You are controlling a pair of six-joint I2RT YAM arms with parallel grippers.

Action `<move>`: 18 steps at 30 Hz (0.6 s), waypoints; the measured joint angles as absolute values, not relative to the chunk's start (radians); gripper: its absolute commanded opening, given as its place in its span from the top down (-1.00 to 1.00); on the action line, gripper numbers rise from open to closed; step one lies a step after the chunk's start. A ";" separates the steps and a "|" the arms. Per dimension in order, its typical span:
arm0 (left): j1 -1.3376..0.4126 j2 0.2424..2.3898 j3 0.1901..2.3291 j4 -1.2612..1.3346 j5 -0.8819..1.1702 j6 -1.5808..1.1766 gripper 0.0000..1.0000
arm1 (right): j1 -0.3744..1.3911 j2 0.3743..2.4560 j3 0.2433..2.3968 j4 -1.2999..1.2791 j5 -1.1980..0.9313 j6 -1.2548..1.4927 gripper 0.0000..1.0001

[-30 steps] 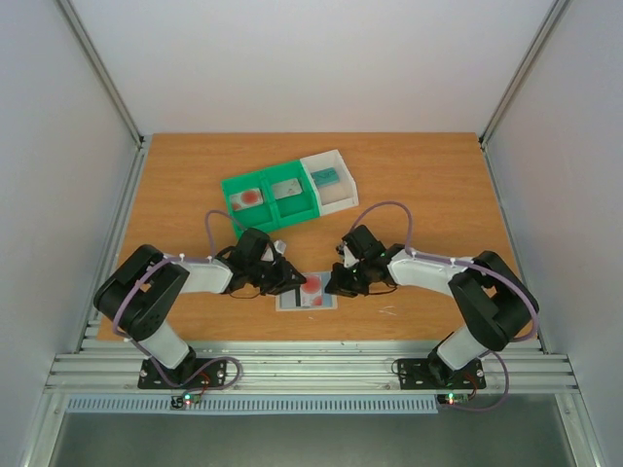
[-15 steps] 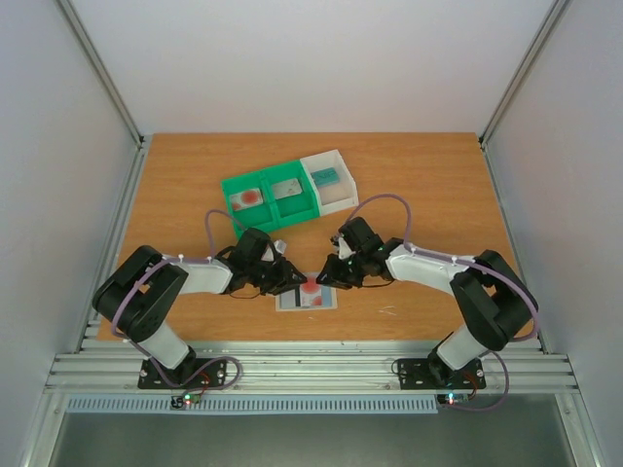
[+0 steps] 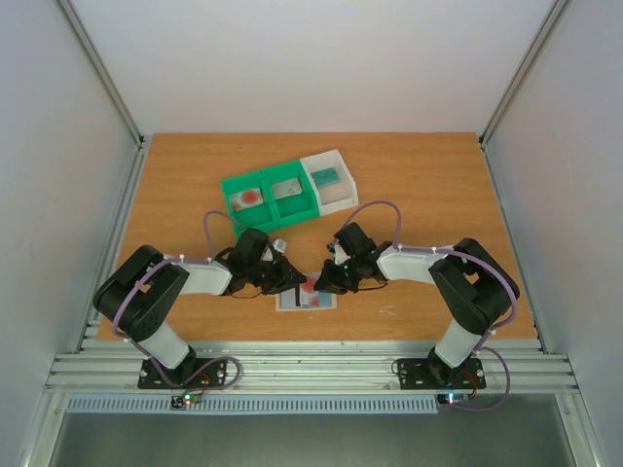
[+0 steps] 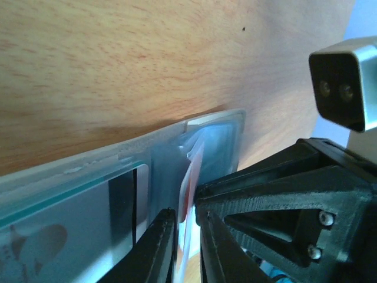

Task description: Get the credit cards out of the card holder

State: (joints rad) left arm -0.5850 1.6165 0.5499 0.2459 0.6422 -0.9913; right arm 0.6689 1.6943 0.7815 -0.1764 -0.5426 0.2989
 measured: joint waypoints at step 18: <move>-0.584 1.583 0.536 0.242 0.632 -1.000 0.99 | 0.669 1.676 0.760 -0.151 -0.529 0.299 0.72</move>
